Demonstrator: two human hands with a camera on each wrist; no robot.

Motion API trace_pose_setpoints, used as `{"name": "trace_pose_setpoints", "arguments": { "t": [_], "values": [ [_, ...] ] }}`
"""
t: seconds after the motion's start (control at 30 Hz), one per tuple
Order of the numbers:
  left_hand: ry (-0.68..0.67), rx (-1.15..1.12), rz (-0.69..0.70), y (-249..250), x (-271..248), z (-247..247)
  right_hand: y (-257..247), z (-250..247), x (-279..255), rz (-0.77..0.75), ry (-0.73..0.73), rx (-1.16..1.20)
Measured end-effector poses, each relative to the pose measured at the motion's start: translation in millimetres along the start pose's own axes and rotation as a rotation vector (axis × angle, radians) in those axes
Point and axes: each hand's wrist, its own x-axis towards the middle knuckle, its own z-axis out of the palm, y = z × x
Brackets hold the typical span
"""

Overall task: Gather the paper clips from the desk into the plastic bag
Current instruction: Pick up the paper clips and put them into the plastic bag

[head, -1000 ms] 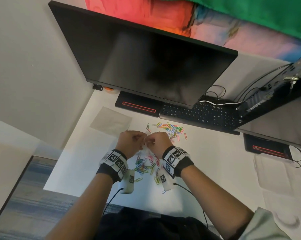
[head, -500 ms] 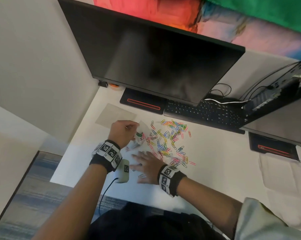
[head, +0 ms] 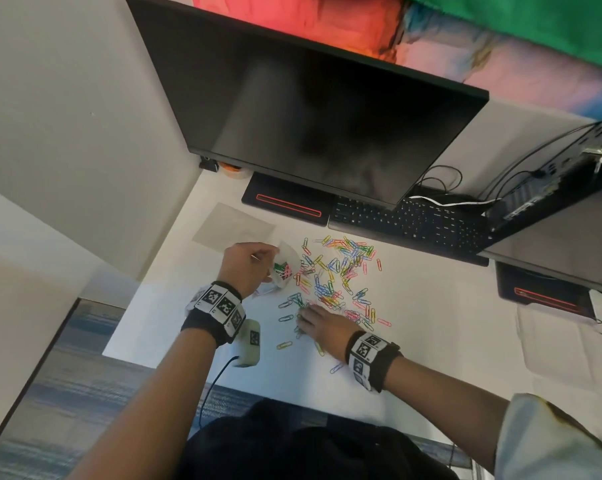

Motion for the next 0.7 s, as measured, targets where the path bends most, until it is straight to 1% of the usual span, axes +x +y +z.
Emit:
{"name": "trace_pose_setpoints", "arguments": {
  "t": [0.13, 0.17, 0.2, 0.3, 0.4, 0.47, 0.5, 0.6, 0.63, 0.67, 0.7],
  "values": [
    [-0.007, 0.011, -0.002, 3.4, -3.0, 2.8, 7.0, -6.6, 4.2, 0.099, 0.028, 0.157],
    [-0.007, 0.009, -0.003, 4.5, -3.6, 3.1, 10.0, -7.7, 5.6, 0.146, 0.062, 0.216],
    [-0.008, 0.005, -0.004, 5.6, -4.5, 3.7, 14.3, -8.7, 5.2, 0.224, 0.126, 0.306],
    [-0.018, 0.001, -0.013, 8.5, -8.4, 5.8, 31.1, -14.3, -2.0, 0.541, 0.333, 0.685],
    [-0.030, -0.002, -0.007, 11.0, -12.6, 10.0, 46.1, -27.2, -9.7, 0.734, 0.446, 0.896],
    [-0.031, 0.001, 0.000, 11.4, -13.7, 12.5, 49.2, -45.9, -12.5, 0.756, 0.527, 1.050],
    [-0.033, 0.002, 0.003, 10.9, -13.9, 13.7, 48.7, -57.9, -12.9, 0.739, 0.568, 1.138],
    [-0.040, 0.009, 0.007, 7.2, -11.2, 17.5, 41.0, -91.3, -7.9, 0.629, 0.664, 1.408],
    [-0.046, 0.007, 0.005, 6.0, -10.1, 18.6, 37.3, -98.2, -3.5, 0.594, 0.677, 1.452],
    [-0.053, 0.005, 0.003, 5.3, -8.9, 19.6, 33.6, -101.7, 2.4, 0.574, 0.682, 1.441],
    [-0.057, 0.002, 0.003, 5.2, -8.3, 20.5, 30.1, -102.2, 9.5, 0.569, 0.681, 1.368]
  ]
}}
